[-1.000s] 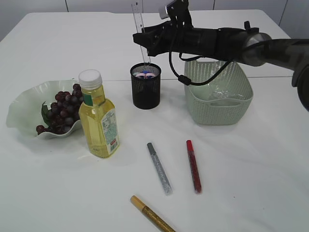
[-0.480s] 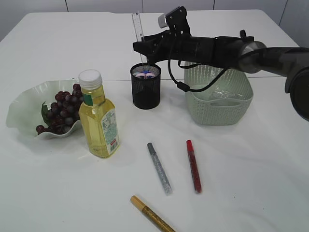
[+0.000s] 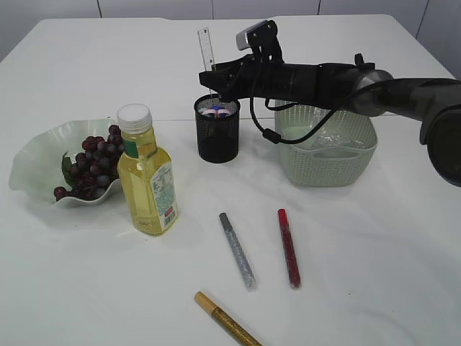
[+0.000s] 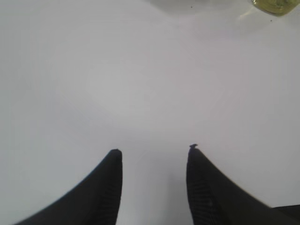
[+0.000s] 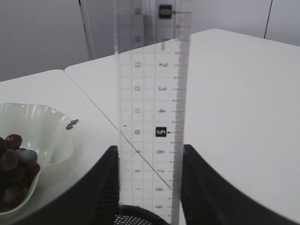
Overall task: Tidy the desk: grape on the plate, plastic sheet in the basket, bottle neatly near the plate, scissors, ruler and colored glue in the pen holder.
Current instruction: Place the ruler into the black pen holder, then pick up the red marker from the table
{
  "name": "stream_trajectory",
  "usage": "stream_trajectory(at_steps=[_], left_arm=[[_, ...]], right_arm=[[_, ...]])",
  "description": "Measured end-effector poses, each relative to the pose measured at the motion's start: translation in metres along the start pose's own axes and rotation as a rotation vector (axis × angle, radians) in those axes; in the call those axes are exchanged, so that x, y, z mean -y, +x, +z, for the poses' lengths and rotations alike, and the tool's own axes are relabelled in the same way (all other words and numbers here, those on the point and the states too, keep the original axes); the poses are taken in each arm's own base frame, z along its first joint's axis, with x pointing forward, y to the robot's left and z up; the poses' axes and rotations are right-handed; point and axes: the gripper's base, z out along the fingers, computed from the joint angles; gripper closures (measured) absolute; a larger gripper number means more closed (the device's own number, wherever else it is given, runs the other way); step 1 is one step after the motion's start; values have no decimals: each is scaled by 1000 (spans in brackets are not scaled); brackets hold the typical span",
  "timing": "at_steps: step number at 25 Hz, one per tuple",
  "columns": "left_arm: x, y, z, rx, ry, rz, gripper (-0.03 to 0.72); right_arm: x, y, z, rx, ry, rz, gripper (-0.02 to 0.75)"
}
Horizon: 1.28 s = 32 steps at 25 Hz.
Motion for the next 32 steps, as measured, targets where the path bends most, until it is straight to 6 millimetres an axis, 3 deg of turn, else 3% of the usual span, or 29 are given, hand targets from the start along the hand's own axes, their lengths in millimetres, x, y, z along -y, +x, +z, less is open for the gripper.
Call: stream_trajectory(at_steps=[8,14,17,21,27,32], left_arm=[[0,-1,0,8,-5,4,365],[-1,-1,0,9,-7,4,372],[-1,-1,0,9,-7,4,373],[-1,-1,0,9,-7,4,374],[-2,-1,0,16,-24,14,374],[-2,-1,0,16,-24,14,374]], right_arm=[[1,1,0,-2,1,11,281],[10,-2,-8,2,28,46,254],[19,-22,-18,25,58,81,251],[25,-67,-37,64,81,61,251],[12,-130,-60,-1,77,87,249],[-6,-158,-81,-244,124,206,256]])
